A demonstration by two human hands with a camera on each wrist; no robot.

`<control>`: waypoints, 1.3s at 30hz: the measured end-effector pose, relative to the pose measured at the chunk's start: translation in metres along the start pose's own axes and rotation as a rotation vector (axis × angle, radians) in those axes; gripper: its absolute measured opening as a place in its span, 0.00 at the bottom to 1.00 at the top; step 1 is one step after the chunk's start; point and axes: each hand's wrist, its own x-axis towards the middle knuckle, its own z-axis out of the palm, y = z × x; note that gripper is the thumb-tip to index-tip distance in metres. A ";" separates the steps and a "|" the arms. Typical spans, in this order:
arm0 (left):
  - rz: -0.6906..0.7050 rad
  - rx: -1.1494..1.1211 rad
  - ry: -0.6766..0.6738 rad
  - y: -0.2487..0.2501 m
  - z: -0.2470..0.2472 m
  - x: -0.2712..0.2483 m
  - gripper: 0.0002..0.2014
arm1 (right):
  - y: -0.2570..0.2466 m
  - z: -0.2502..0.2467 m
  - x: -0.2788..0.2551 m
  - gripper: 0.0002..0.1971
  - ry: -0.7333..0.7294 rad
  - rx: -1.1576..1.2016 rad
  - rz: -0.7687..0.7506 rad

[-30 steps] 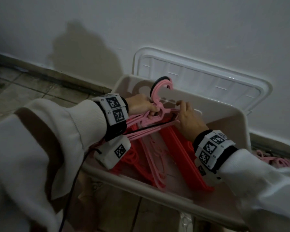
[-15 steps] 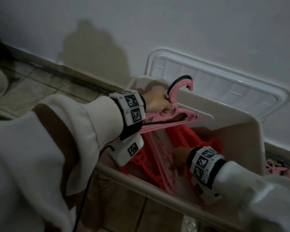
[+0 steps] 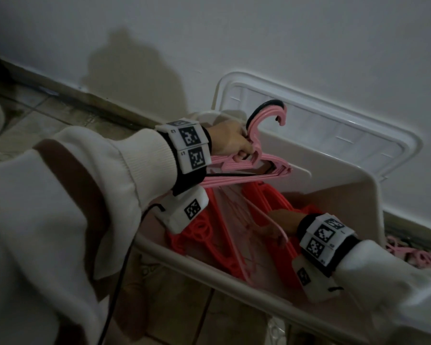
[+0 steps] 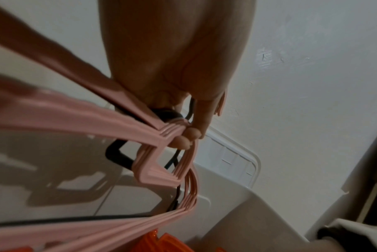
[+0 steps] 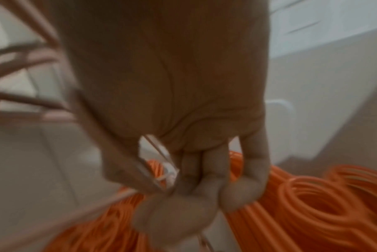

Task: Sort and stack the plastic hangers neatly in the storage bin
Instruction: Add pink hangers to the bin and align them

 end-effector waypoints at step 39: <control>0.039 -0.078 0.058 0.002 -0.008 0.001 0.08 | 0.033 0.031 0.030 0.19 -0.285 0.101 -0.024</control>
